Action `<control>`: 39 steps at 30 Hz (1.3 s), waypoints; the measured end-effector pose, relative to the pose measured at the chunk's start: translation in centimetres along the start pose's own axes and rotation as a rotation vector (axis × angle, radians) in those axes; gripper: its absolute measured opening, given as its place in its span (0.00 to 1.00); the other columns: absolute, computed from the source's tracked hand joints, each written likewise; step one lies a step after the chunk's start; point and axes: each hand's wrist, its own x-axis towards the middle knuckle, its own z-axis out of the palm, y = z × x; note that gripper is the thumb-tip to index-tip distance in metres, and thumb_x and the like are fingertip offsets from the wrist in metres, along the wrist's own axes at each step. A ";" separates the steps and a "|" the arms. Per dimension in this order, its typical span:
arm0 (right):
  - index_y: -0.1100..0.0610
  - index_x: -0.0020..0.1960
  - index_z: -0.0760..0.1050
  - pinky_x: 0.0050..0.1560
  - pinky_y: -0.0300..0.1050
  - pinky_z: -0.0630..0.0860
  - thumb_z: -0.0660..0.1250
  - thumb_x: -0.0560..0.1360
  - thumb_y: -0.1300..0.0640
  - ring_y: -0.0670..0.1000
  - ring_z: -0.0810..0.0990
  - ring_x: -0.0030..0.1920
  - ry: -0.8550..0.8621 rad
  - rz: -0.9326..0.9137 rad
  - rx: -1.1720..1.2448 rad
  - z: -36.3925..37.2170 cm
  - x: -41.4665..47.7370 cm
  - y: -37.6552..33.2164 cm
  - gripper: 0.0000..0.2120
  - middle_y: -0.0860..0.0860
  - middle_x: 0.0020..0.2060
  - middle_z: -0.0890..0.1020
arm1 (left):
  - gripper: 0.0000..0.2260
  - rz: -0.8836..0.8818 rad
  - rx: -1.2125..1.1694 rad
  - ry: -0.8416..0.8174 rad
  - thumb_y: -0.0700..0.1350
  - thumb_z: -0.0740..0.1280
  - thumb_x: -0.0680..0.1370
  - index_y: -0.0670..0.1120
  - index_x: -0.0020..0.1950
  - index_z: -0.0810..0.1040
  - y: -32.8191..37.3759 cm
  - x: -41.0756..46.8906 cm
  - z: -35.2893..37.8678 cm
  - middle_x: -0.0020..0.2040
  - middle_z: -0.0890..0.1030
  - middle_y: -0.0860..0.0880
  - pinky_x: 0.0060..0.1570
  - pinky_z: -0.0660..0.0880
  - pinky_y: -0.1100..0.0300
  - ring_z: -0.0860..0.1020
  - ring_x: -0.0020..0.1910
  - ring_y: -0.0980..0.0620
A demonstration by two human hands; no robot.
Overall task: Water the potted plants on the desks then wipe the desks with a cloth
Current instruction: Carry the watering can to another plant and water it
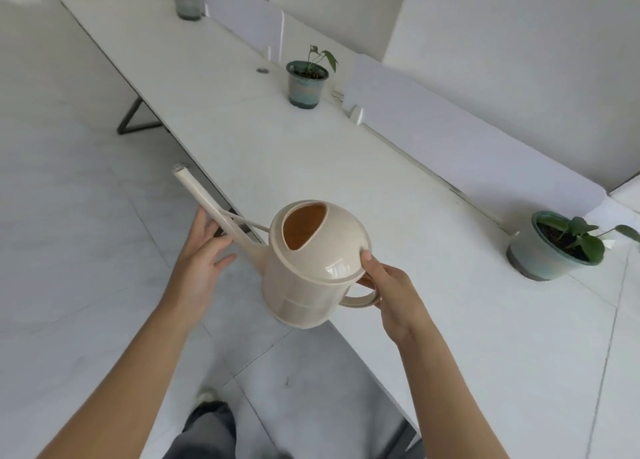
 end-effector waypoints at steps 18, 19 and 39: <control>0.53 0.42 0.82 0.52 0.46 0.71 0.56 0.77 0.46 0.45 0.80 0.41 -0.196 -0.008 -0.164 25.1 6.1 -3.4 0.18 0.47 0.36 0.84 | 0.24 -0.066 -0.036 0.247 0.42 0.57 0.80 0.54 0.74 0.56 6.9 5.1 -24.5 0.67 0.71 0.53 0.66 0.65 0.48 0.71 0.66 0.48; 0.53 0.42 0.82 0.54 0.47 0.71 0.56 0.77 0.45 0.45 0.80 0.42 -0.201 -0.004 -0.167 26.3 6.3 -3.6 0.18 0.47 0.38 0.84 | 0.24 -0.068 -0.038 0.257 0.42 0.57 0.80 0.55 0.74 0.56 7.3 5.5 -25.5 0.66 0.71 0.53 0.66 0.65 0.48 0.71 0.65 0.48; 0.56 0.40 0.78 0.55 0.47 0.68 0.63 0.68 0.45 0.45 0.78 0.39 -0.309 -0.004 -0.128 39.4 23.0 -9.7 0.15 0.43 0.30 0.81 | 0.23 -0.101 -0.080 0.425 0.43 0.57 0.80 0.52 0.74 0.58 10.8 24.1 -35.6 0.63 0.72 0.51 0.64 0.67 0.47 0.73 0.61 0.47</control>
